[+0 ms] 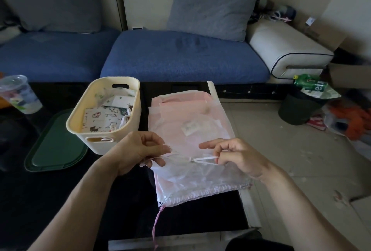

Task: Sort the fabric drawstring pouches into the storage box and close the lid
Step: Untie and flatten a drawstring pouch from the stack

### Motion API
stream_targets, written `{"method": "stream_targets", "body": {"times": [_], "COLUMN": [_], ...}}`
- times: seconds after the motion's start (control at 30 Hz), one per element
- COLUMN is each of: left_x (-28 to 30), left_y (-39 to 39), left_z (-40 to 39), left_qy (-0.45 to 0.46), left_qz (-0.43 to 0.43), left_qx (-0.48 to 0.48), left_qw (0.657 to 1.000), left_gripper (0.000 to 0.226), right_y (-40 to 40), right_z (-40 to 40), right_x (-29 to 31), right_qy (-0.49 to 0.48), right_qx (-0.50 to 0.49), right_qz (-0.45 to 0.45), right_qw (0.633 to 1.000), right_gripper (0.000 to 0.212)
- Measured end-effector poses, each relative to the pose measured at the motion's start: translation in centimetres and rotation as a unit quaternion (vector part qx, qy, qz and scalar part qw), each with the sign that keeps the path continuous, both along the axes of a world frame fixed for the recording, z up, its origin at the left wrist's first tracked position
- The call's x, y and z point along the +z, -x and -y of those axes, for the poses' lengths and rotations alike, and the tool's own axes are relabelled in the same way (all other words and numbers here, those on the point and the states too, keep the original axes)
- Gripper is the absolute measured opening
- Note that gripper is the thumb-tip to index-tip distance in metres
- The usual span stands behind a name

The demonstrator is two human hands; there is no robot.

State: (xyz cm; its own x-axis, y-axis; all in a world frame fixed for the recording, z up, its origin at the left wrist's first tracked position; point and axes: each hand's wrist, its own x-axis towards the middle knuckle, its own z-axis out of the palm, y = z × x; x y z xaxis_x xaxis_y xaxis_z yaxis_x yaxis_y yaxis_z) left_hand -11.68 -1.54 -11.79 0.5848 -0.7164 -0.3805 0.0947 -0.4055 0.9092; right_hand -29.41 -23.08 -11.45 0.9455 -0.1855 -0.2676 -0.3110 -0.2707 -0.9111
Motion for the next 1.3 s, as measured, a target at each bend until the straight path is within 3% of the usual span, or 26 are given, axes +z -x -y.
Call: {"method": "stream_targets", "body": {"times": [0.13,0.27,0.4,0.5,0.6,0.7,0.77,0.9,1.03,1.13,1.2,1.3], "left_x": [-0.5,-1.9,-3.2,-2.8,-1.6,0.0,0.5,0.2,-1.0,-1.6,-1.8,-1.5], "left_y": [1.3,1.4,1.5,1.6,1.1,0.7,0.5,0.6,0.8,0.6,0.8,2.0], "left_z": [1.0,1.7,1.8,2.0,1.7,1.1,0.7,1.0,1.9,1.8,1.9,2.5], "left_qy": [-0.080,-0.105,-0.138,-0.110,-0.027,0.079,0.142,0.159,0.097,0.086,0.097,0.126], "left_qz": [0.175,0.248,0.308,0.143,-0.020,-0.213,-0.293,-0.294,-0.110,-0.033,-0.041,-0.124], "left_qx": [0.032,0.101,0.059,0.093,0.117,0.135,0.132,0.156,0.212,0.216,0.206,0.178], "left_qw": [0.981,0.958,0.939,0.979,0.993,0.965,0.936,0.929,0.966,0.972,0.973,0.968], "left_gripper": [0.013,0.017,0.024,0.026,0.025,0.023,0.019,0.018,0.018,0.021,0.033,0.035], "right_y": [0.0,0.2,0.0,-0.3,-0.4,-0.3,-0.2,-0.3,-0.5,-0.3,-0.4,-1.2], "right_z": [-0.3,-1.4,-2.3,-2.3,-1.8,-1.1,-0.7,-0.5,-0.7,-1.2,-1.8,-2.9], "right_x": [0.1,0.4,-0.1,-0.8,-0.8,-0.5,-0.5,-0.8,-0.2,0.7,0.9,0.8], "right_qy": [0.051,0.120,0.175,0.186,0.149,0.100,0.093,0.091,0.083,0.042,-0.014,-0.146], "right_qx": [0.076,0.095,0.083,0.052,0.028,0.006,-0.016,-0.030,-0.032,-0.007,-0.018,-0.024], "right_qz": [-0.035,-0.055,-0.054,-0.020,0.018,0.030,0.029,0.011,0.010,0.076,0.158,0.248], "right_qw": [0.995,0.987,0.980,0.981,0.988,0.994,0.995,0.995,0.996,0.996,0.987,0.957], "right_gripper": [0.018,0.023,0.035,0.032,0.031,0.041,0.052,0.051,0.036,0.023,0.022,0.030]}}
